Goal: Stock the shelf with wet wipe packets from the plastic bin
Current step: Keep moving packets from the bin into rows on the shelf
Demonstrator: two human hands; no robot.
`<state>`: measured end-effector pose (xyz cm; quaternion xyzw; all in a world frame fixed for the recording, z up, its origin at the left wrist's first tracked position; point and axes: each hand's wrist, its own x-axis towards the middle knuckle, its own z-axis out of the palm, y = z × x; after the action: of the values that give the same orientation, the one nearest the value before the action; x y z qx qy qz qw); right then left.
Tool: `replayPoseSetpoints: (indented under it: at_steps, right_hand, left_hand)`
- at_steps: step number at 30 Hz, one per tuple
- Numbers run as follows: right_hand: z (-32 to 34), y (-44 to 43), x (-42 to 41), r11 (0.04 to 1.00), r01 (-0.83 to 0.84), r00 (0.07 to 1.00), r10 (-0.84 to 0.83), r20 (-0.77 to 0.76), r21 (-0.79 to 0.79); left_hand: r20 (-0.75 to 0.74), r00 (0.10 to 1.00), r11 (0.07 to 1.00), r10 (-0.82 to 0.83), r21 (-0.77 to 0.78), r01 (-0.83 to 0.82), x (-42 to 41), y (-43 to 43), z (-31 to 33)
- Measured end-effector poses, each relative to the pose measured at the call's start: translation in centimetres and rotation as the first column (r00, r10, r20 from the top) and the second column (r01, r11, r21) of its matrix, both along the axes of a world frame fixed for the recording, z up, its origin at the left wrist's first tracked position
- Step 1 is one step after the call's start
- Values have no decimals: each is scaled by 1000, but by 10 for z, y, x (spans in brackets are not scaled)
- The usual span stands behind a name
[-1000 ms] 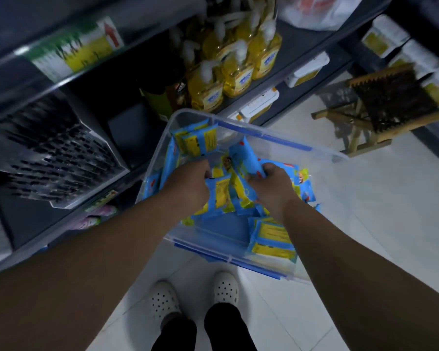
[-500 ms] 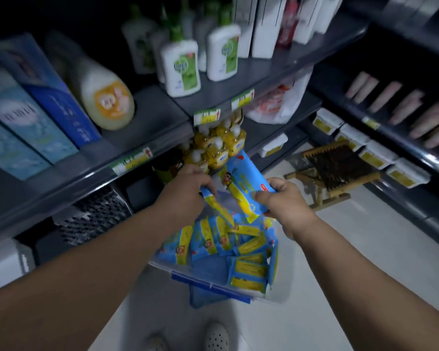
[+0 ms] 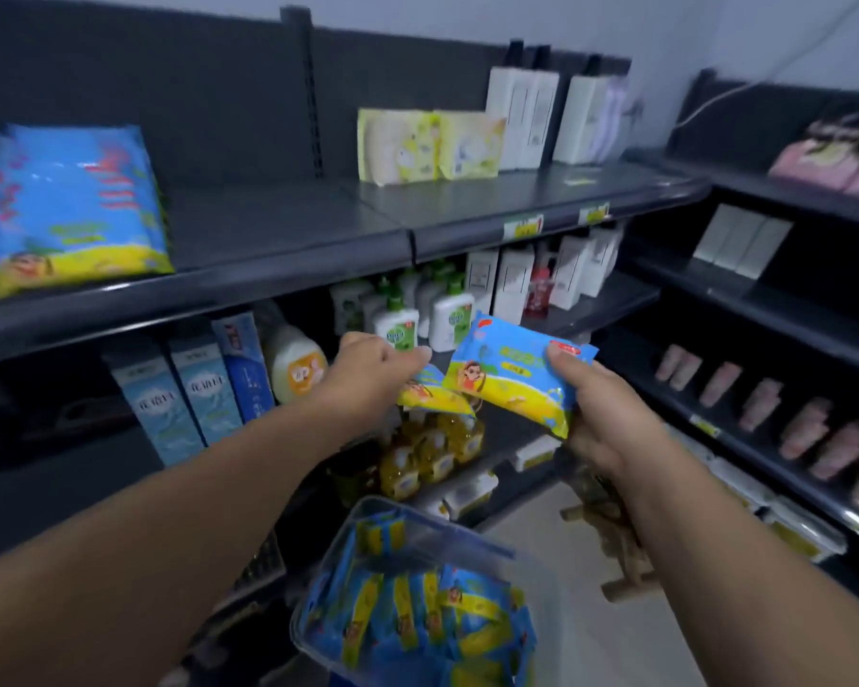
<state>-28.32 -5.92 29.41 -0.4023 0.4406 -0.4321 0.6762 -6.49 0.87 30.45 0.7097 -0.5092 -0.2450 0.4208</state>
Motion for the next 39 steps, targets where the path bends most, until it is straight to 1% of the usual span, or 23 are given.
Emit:
replayPoseSetpoints:
  at_steps: [3, 6, 11, 13, 16, 17, 20, 22, 24, 26, 29, 31, 35, 39]
  right_hand:
    - [28, 3, 6, 996, -72, 997, 70, 37, 56]
    - [48, 8, 18, 988, -144, 989, 144, -9, 56]
    - [75, 11, 52, 963, -270, 961, 268, -62, -15]
    - [82, 7, 68, 953, -293, 955, 289, -64, -78]
    - [92, 1, 93, 941, -295, 951, 274, -140, -166]
    - [96, -2, 102, 938, -300, 950, 277, -147, -175]
    - [107, -15, 128, 924, -327, 945, 325, -44, -199]
    - [111, -28, 147, 895, -389, 919, 393, -30, -218]
    - [115, -40, 167, 880, -408, 912, 400, -84, -242]
    - [122, -52, 189, 885, -364, 931, 338, -138, -291]
    - [134, -73, 220, 879, -296, 952, 242, -187, -374]
    - [139, -93, 247, 864, -275, 956, 201, -214, -421]
    - [144, -133, 302, 856, -263, 957, 173, -233, -445]
    - [144, -169, 350, 847, -266, 953, 160, -256, -460]
  left_hand:
    - [52, 998, 998, 24, -56, -21, 0, 9, 27]
    - [2, 999, 992, 52, -115, -52, 3, 20, 51]
    - [-55, 994, 979, 99, -175, -108, 9, 32, 80]
    - [-132, 988, 979, 82, -175, -105, 19, 35, 90]
    - [-275, 961, 985, 38, -152, -83, 40, 36, 102]
    - [-294, 956, 986, 23, -154, -71, 48, 35, 105]
    - [-278, 961, 980, 7, -189, -62, 71, 26, 115]
    - [-237, 971, 976, 21, -205, -71, 89, 16, 122]
    - [-152, 988, 977, 36, -202, -67, 110, 2, 130]
    - [-33, 998, 982, 48, -180, -53, 132, -13, 140]
    - [83, 991, 988, 106, -126, -95, 166, -36, 155]
    - [178, 973, 987, 148, -84, -135, 193, -55, 166]
    - [345, 924, 986, 163, -17, -168, 243, -92, 185]
    - [506, 844, 973, 178, 38, -227, 285, -127, 195]
